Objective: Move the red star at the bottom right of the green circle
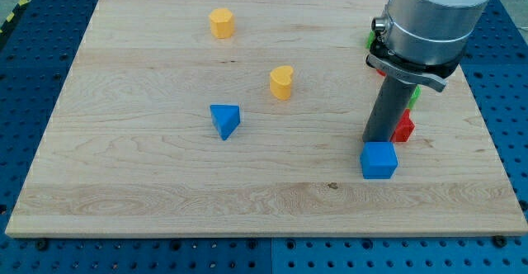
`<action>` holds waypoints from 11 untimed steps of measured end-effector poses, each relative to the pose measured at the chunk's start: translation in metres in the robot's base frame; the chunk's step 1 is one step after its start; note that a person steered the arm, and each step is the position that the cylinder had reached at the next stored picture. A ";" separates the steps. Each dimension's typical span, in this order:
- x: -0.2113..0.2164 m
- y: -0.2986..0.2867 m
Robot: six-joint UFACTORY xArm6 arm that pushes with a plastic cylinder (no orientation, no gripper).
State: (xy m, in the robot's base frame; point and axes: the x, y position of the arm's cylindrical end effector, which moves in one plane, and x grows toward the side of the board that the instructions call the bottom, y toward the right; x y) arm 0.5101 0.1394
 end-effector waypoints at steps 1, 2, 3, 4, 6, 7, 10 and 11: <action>0.003 -0.037; -0.010 -0.053; -0.028 -0.053; -0.025 -0.048; -0.025 -0.003; -0.025 0.015; -0.025 0.020; -0.025 -0.023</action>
